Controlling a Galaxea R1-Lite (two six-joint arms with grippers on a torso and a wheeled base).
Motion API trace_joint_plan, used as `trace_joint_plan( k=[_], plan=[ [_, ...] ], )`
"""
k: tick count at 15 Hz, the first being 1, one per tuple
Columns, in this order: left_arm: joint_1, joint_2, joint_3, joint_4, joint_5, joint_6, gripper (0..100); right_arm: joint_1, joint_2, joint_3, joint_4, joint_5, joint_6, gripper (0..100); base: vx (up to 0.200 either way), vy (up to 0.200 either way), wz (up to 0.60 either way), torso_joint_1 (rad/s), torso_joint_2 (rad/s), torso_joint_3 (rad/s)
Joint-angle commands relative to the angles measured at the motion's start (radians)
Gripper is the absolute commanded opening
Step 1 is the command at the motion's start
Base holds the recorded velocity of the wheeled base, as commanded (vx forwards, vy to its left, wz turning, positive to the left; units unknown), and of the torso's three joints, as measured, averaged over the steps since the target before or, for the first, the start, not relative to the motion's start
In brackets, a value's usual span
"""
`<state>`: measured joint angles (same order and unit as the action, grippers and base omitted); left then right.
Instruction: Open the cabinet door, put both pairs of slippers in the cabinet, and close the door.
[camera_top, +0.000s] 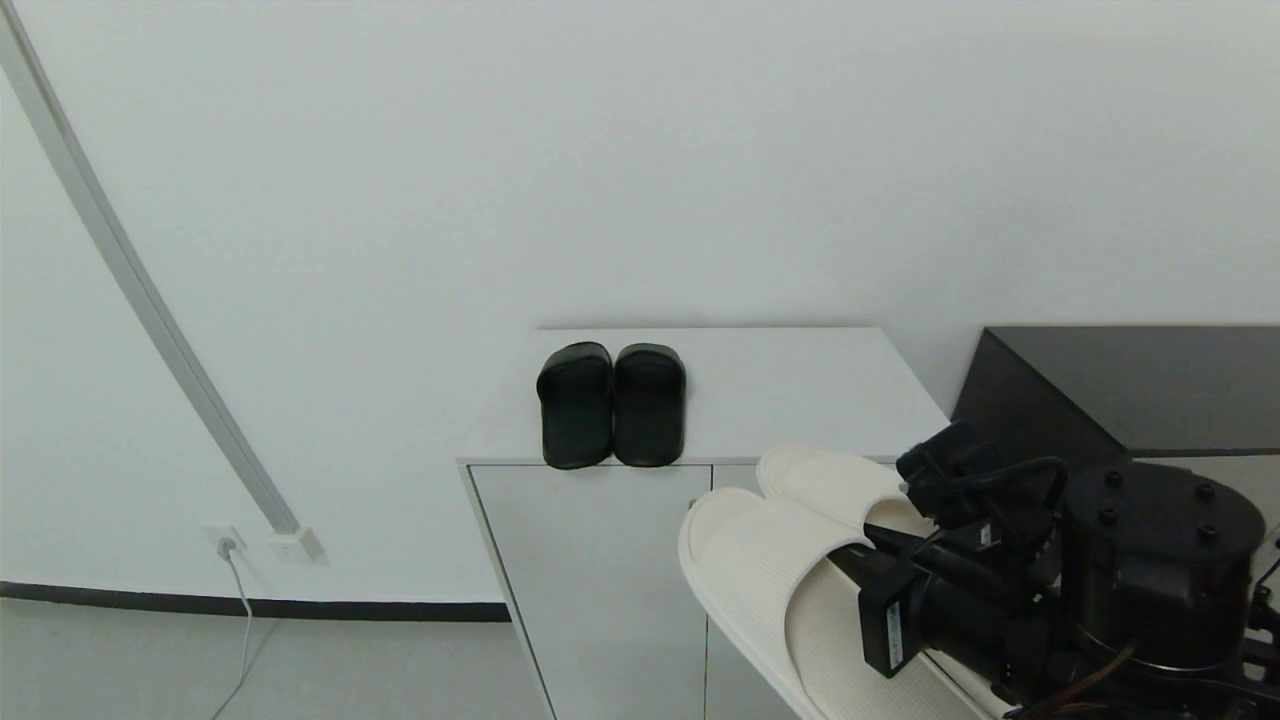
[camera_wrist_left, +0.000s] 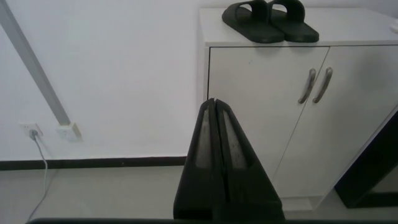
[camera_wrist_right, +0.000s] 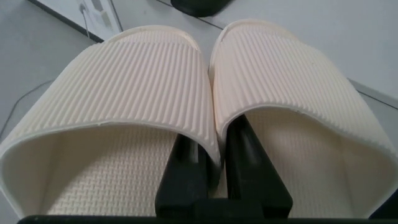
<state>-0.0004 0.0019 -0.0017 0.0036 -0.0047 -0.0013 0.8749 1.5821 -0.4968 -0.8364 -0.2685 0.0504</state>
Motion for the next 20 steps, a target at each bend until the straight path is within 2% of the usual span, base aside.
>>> trace_joint_plan(
  k=[1,9,10,20],
  plan=[
    [0.000,0.000,0.000,0.001,0.000,0.000,0,0.003,0.009,0.009,-0.001,0.000,-0.007,0,0.000,0.000,0.00,-0.066,0.16,0.110],
    [0.000,0.000,0.000,0.003,0.002,0.001,0,0.003,0.018,0.024,-0.017,0.014,-0.009,0,0.000,0.000,0.00,-0.197,0.46,0.262],
    [0.000,0.000,0.000,0.003,0.000,0.001,100,0.003,0.019,0.024,-0.018,0.014,-0.009,0,0.000,0.000,0.00,-0.232,0.55,0.315],
    [0.000,0.000,0.000,0.001,0.002,0.001,100,0.003,0.019,0.032,-0.017,0.014,-0.009,0,0.000,0.000,0.00,-0.194,0.51,0.315]
  ],
)
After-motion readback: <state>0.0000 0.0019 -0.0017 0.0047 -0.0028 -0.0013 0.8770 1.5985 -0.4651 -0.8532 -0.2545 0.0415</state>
